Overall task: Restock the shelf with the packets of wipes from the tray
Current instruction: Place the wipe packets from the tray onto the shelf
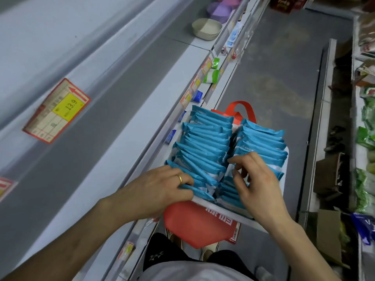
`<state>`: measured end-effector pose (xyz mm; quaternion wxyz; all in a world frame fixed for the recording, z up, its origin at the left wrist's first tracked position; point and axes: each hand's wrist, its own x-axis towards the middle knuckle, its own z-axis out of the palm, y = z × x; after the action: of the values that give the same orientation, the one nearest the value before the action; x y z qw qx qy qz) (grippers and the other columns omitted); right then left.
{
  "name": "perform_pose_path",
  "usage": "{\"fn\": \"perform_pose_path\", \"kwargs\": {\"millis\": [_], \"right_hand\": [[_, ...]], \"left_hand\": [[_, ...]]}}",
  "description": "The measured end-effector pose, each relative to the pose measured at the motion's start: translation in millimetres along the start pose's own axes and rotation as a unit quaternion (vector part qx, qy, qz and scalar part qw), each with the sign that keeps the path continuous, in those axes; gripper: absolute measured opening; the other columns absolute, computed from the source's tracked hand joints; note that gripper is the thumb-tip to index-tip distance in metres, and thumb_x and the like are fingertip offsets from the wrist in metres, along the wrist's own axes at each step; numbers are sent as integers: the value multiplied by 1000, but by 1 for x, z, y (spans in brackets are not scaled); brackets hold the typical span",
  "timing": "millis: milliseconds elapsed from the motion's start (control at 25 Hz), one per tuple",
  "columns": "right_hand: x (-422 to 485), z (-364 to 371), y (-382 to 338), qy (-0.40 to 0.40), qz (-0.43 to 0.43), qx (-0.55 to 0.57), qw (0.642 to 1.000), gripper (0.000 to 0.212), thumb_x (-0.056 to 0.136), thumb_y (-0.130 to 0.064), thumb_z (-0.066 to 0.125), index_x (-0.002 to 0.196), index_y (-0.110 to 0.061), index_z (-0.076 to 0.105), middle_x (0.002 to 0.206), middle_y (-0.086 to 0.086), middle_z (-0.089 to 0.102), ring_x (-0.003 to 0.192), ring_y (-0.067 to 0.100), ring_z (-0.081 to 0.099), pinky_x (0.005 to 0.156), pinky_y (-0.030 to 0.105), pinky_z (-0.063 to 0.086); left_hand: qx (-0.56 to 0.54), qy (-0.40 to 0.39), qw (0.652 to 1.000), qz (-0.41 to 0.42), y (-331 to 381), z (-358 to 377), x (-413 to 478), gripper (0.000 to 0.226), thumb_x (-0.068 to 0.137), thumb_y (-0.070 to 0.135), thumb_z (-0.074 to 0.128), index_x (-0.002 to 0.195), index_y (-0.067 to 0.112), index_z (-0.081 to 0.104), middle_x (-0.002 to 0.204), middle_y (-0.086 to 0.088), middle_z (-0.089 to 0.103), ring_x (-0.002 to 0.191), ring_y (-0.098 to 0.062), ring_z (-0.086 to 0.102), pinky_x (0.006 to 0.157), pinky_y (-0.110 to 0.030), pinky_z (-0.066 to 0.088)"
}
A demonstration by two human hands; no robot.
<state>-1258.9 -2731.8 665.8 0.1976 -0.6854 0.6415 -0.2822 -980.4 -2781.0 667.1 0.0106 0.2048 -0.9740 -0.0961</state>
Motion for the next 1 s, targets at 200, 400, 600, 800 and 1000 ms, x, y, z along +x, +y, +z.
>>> {"fn": "perform_pose_path", "kwargs": {"millis": [200,400,600,800,1000], "right_hand": [[16,11,-18,-94,-114,20,989,22,96,-8,62,113,-22,66,101,-11,55,89,6,56,75,27,49],[43,29,-30,-158,-197,8,968,20,99,-17,58,118,-22,64,107,-7,58,100,15,60,81,37,53],[47,60,-40,-206,-291,-111,928,20,93,-20,59,112,-17,64,106,0,59,97,25,59,74,46,55],[28,68,-50,-180,-345,-232,892,33,81,-2,58,112,-11,62,102,11,59,83,32,59,63,43,54],[8,61,-63,-200,-316,-279,884,37,83,0,62,118,-12,58,100,16,57,75,35,64,50,39,40]], "left_hand": [[42,-21,998,30,7,-4,7,28,98,15,57,120,32,58,127,8,59,108,-15,55,93,-31,45],[58,40,997,-34,11,-28,-15,41,96,7,37,120,30,61,128,7,60,110,-18,58,87,-34,48],[49,94,985,-134,26,-57,-57,30,100,11,51,119,26,68,123,2,63,102,-23,62,78,-39,50],[74,123,963,-227,56,-85,-84,34,99,19,43,120,26,69,121,2,62,100,-22,62,80,-39,53],[87,130,945,-287,76,-95,-91,34,96,23,42,118,31,66,121,6,62,101,-19,60,81,-38,53]]}}
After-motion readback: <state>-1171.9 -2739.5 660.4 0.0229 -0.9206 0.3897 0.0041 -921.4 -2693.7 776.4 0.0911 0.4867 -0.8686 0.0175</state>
